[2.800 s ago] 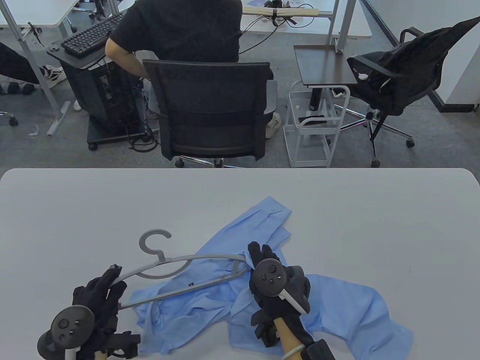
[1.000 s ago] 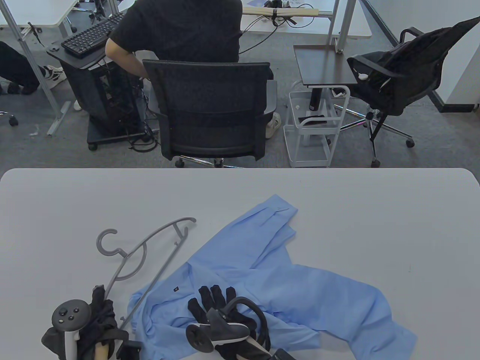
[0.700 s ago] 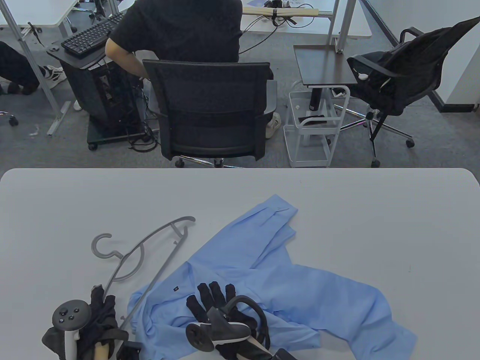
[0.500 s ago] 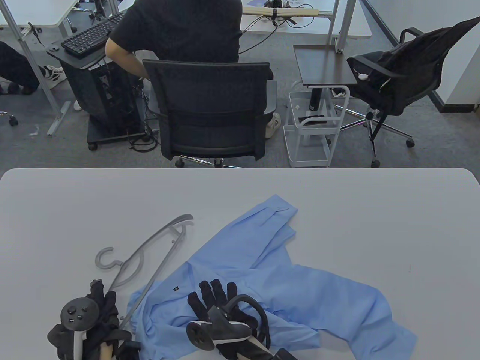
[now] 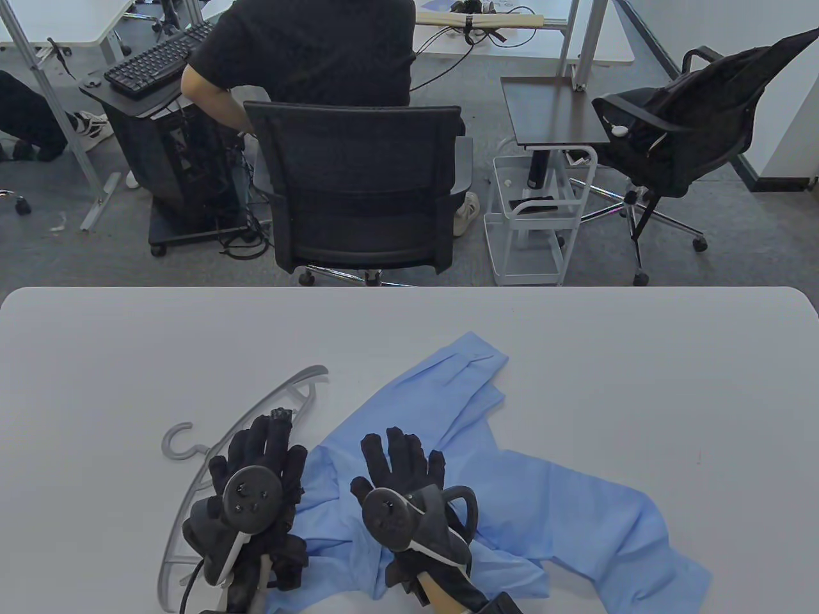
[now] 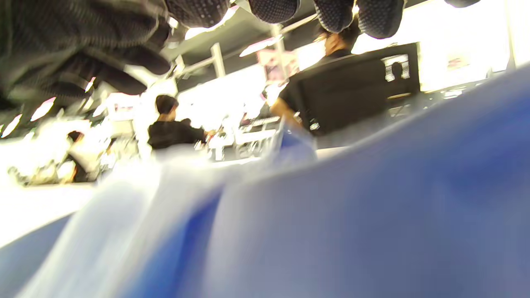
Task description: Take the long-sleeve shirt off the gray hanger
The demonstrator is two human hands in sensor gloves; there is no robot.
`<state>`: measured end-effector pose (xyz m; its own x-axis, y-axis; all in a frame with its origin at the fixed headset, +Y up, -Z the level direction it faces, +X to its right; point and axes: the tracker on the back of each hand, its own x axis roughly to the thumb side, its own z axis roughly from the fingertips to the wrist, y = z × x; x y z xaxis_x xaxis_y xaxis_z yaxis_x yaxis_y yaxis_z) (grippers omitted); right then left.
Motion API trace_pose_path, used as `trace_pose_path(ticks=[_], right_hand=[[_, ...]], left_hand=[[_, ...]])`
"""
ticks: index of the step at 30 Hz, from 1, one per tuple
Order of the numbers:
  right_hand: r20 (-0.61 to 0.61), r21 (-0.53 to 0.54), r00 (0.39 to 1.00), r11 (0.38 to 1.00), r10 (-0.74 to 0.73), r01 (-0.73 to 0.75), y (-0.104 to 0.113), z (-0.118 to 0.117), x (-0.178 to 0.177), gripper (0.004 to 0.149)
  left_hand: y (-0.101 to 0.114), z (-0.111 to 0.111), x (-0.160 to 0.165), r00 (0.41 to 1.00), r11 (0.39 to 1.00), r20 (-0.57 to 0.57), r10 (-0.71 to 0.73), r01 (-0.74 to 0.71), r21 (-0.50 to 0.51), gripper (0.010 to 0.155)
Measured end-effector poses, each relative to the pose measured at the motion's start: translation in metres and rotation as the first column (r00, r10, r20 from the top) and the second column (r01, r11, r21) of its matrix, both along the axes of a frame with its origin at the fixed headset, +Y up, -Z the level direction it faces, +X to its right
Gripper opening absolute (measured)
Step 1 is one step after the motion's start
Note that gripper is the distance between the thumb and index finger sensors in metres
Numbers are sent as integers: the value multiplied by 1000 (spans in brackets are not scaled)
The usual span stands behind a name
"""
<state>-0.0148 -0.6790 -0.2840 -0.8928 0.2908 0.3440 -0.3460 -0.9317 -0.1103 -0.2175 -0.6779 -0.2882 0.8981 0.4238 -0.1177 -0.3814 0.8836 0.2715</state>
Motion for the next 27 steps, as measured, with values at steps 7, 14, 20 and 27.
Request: trace_pose_path(ticks=[7,14,20,27], right_hand=[[100,-12,994,999,53,-52,-17,-9,-8,64],[72,-33,982,985,172,-170,-43,-12,-37,65],[80,15,950,952,303,-305,-54,-1,-25,64],[98,1,920,924,380,-382,-60,0,-23,64]], left_hand=[[-48,1,-16,996,988,41,-77,82,-132,62],[-46,15,-26,998,996,30,-62,63,-58,65],[-58,17,-19,986,979,19,-167,168,-112,65],[-66,20,-35,935,919,-63,-349,328,-218,67]])
